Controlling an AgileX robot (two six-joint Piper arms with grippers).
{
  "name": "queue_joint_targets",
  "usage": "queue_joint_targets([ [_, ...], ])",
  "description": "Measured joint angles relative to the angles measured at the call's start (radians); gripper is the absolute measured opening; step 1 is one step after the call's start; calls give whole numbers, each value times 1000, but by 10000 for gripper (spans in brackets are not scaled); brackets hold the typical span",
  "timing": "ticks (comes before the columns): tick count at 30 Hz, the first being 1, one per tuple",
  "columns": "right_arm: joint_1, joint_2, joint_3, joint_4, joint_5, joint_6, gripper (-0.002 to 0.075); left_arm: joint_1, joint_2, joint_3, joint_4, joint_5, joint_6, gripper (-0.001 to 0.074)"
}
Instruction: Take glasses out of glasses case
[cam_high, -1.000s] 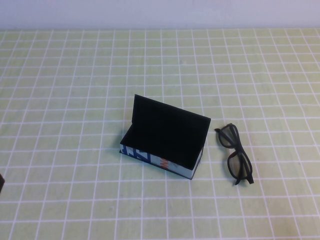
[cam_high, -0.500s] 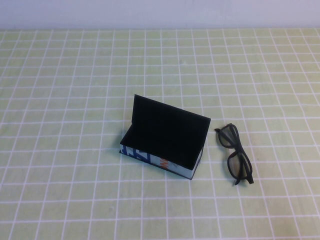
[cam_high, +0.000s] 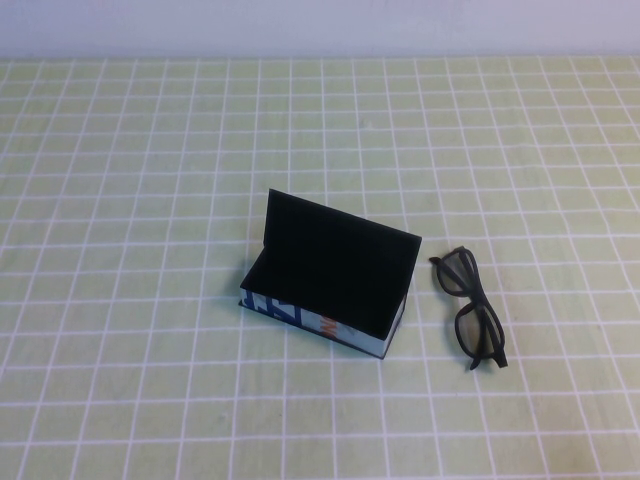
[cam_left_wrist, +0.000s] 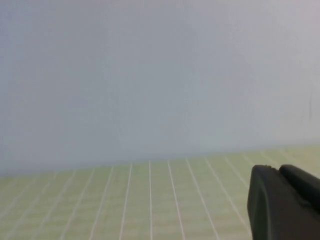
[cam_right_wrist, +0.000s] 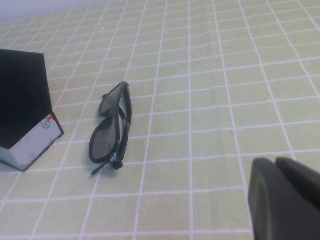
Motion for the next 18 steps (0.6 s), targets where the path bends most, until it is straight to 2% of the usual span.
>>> queue_joint_targets([
  [8, 0, 0, 0, 0, 0, 0, -18, 0, 0, 4, -4, 485, -29, -4],
  [18, 0, 0, 0, 0, 0, 0, -18, 0, 0, 2, -4, 524, -39, -4],
])
